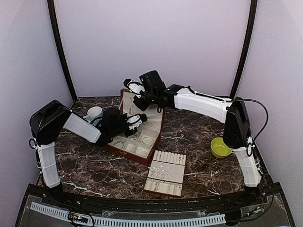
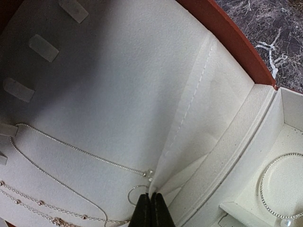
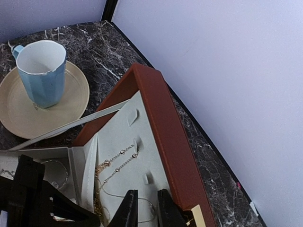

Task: Organize the mixed jewelry
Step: Hang the necklace on the necklace hanger.

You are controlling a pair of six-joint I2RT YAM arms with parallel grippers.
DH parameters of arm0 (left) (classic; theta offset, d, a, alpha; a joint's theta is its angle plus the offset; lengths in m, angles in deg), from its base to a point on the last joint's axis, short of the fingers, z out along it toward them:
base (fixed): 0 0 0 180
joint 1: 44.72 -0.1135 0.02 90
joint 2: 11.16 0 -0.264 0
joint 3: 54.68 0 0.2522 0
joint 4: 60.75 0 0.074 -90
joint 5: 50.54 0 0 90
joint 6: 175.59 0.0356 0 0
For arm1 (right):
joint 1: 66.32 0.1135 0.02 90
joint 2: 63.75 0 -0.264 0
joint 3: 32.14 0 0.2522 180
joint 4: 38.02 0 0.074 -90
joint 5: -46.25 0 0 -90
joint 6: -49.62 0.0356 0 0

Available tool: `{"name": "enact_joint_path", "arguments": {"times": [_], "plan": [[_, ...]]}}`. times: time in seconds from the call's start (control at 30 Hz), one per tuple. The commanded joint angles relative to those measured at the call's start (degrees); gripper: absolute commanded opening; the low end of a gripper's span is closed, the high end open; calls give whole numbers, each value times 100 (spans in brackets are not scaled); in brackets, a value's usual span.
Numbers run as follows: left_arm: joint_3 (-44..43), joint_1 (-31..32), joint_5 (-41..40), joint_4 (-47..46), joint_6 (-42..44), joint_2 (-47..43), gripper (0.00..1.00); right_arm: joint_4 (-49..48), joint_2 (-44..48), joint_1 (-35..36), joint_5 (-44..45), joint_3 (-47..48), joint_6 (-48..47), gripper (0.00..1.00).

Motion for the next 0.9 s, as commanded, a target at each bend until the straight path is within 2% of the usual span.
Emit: {"name": "enact_joint_path", "arguments": {"times": [0.0,0.37,0.5,0.87], "plan": [[115,100,86,-48,-18,-113,0,-215,328,-103,-696,65,440,19],[55,123,114,-30,-238,-348,0,-476,1140,-629,-2795,-402,1539,45],[16,136,116,2,-339,-460,0,-580,1366,-675,-2917,-580,1623,52],[27,165,56,100,-436,-668,13,-567,1375,-741,-2723,-748,1572,54]]}}
